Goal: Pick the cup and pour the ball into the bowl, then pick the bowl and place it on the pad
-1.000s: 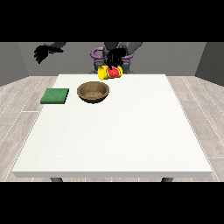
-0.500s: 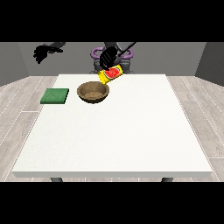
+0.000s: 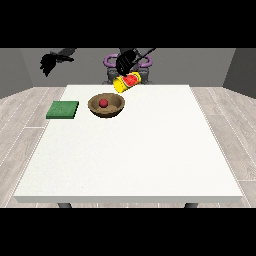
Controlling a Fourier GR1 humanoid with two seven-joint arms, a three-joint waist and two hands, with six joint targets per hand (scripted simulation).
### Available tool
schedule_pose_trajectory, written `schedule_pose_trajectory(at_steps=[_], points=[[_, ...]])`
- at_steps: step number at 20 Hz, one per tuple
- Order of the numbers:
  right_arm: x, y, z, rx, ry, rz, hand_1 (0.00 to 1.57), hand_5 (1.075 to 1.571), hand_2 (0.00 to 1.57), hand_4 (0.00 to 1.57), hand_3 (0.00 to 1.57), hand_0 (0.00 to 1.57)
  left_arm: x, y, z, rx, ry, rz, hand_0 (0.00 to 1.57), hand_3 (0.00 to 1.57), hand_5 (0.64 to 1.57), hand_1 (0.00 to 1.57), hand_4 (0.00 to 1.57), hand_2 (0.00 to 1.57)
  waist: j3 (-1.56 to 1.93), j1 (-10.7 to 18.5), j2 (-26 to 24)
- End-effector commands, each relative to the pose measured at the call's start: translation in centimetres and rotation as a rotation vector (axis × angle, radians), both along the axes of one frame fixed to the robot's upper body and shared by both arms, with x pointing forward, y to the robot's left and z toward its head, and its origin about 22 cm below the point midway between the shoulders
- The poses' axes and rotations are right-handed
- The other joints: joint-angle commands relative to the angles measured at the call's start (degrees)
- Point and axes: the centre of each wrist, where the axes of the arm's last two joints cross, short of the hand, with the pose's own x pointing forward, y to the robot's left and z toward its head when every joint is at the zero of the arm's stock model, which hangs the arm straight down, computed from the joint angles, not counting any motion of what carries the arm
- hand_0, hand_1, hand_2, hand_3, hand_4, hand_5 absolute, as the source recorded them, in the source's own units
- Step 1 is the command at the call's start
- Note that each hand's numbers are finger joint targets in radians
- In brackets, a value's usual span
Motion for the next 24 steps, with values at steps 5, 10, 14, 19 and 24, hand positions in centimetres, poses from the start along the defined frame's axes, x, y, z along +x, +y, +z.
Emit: schedule_pose_trajectory(at_steps=[5,10,14,19,24], points=[[-1.7,0.5,-1.9,0.022,0.049,-0.094,0.00,1.565,0.00,0.22,0.00,0.00,0.3,4.4,1.2,-0.965,0.092,0.205,1.17,1.27,1.170,1.17,1.46,1.44,-0.59,7.1,-0.7],[1.5,3.8,-0.1,0.053,-0.054,-0.046,0.00,1.567,0.00,0.35,0.00,0.00,-1.4,7.0,-0.9,-1.530,0.166,0.295,0.00,0.00,1.561,0.00,0.42,0.00,-1.49,4.6,8.0],[2.0,7.3,-1.2,0.076,-0.069,-0.044,0.00,1.570,0.00,0.29,0.00,0.00,-2.5,8.2,0.0,-1.847,0.256,0.152,0.00,0.00,1.556,0.00,0.00,0.00,-0.77,4.7,9.8],[3.8,12.3,-0.6,0.080,-0.069,-0.129,0.00,1.571,0.00,0.24,0.00,0.00,-4.7,9.7,-2.7,-1.962,0.402,-0.084,0.00,0.00,1.566,0.00,0.00,0.00,-0.13,10.2,11.8],[4.7,14.3,-1.4,0.100,-0.066,-0.176,0.00,1.569,0.00,0.32,0.00,0.00,-5.6,12.1,-4.6,-1.973,0.458,-0.171,0.00,0.00,1.563,0.00,0.00,0.00,0.10,11.5,13.6]])
